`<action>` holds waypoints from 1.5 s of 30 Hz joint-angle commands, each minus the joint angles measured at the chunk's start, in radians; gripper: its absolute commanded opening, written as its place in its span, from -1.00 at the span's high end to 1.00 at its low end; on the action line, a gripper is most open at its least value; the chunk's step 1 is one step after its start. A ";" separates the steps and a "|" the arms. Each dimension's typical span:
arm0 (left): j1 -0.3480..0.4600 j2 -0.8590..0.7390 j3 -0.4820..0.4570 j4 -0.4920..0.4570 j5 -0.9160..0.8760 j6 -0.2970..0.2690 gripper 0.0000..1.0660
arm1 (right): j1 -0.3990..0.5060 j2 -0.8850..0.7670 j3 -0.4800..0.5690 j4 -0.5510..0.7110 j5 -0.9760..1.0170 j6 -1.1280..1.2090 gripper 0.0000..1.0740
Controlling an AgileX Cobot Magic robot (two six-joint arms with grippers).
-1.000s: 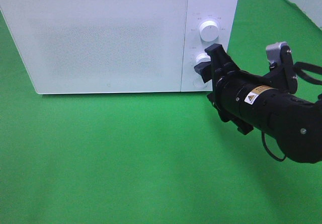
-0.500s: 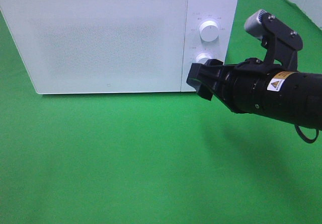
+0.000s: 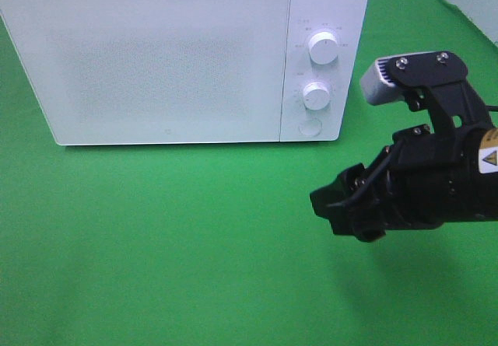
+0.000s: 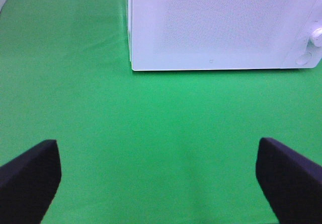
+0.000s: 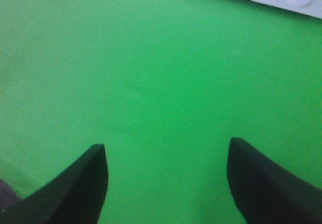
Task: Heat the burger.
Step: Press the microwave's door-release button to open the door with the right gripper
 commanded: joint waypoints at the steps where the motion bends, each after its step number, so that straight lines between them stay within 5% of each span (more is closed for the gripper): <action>1: 0.000 -0.018 0.002 -0.001 -0.009 -0.001 -0.83 | -0.007 -0.045 -0.004 -0.040 0.091 -0.017 -0.23; 19: 0.000 -0.018 0.002 -0.001 -0.009 -0.001 -0.83 | -0.023 -0.469 -0.004 -0.173 0.382 0.014 -0.39; 23: 0.000 -0.018 0.002 -0.001 -0.009 -0.001 -0.83 | -0.110 -0.523 -0.003 -0.172 0.444 0.020 -0.42; 29: 0.000 -0.018 0.002 -0.001 -0.009 -0.001 -0.83 | -0.384 -0.689 -0.003 -0.172 0.573 -0.010 -0.42; 45: 0.000 -0.018 0.002 -0.001 -0.009 -0.001 -0.83 | -0.554 -0.962 -0.004 -0.154 0.643 -0.010 -0.42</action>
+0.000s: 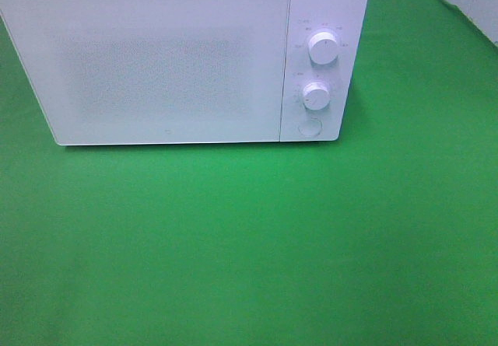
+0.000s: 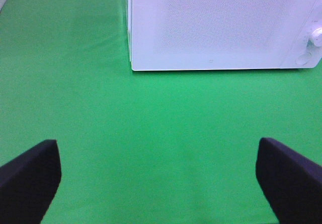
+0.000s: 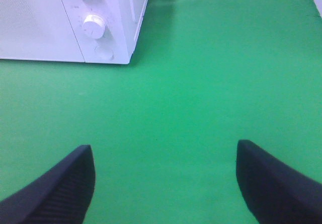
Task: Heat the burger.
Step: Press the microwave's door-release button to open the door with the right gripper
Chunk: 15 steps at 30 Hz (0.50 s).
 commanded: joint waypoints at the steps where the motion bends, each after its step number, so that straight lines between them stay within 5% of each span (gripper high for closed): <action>1: 0.000 -0.018 0.002 -0.001 -0.009 -0.001 -0.83 | -0.013 -0.057 -0.008 0.005 0.014 -0.006 -0.42; 15: 0.000 -0.018 0.002 -0.001 -0.009 -0.001 -0.83 | -0.013 -0.264 0.015 0.000 0.142 0.000 -0.42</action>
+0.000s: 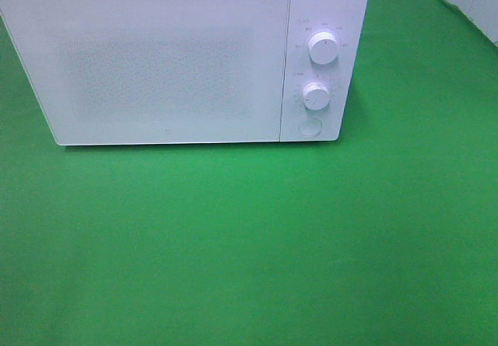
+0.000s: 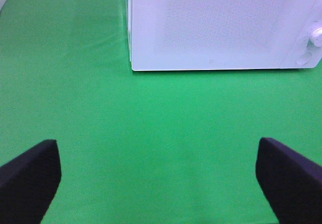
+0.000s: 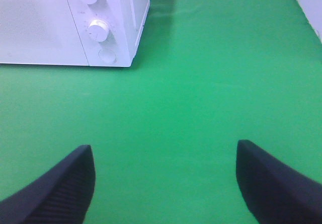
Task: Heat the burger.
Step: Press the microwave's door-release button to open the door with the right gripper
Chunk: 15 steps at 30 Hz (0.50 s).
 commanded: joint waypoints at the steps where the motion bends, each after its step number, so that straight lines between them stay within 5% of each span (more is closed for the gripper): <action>1: 0.000 -0.018 0.002 -0.001 -0.009 -0.001 -0.83 | -0.007 -0.044 0.002 -0.005 0.003 0.000 -0.42; 15: 0.000 -0.017 0.002 -0.001 -0.009 -0.002 -0.83 | -0.007 -0.035 -0.002 -0.005 -0.001 0.000 -0.42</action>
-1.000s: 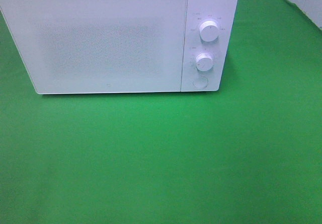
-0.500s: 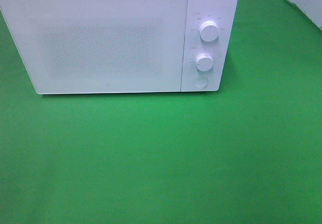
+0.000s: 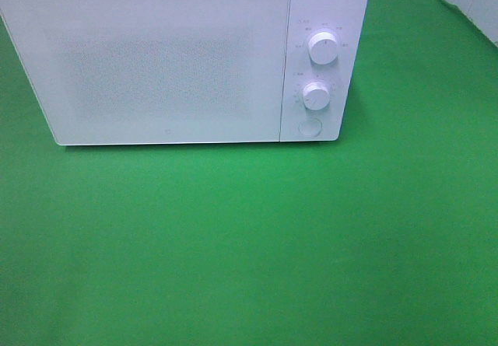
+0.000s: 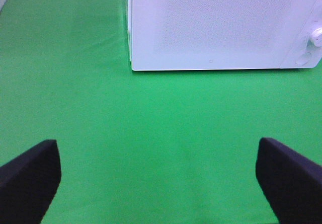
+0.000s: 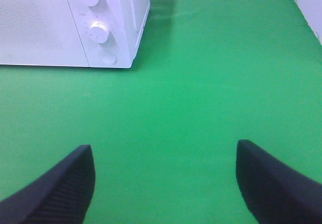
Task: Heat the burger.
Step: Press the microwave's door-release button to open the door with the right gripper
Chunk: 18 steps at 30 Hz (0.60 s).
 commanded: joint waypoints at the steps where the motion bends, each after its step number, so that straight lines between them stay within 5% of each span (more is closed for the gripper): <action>1: 0.000 -0.017 0.002 -0.001 -0.009 -0.002 -0.83 | -0.007 -0.021 -0.002 -0.005 -0.007 0.000 -0.42; 18: 0.000 -0.017 0.002 -0.001 -0.009 -0.001 -0.83 | -0.007 0.285 -0.044 -0.001 -0.225 0.000 -0.42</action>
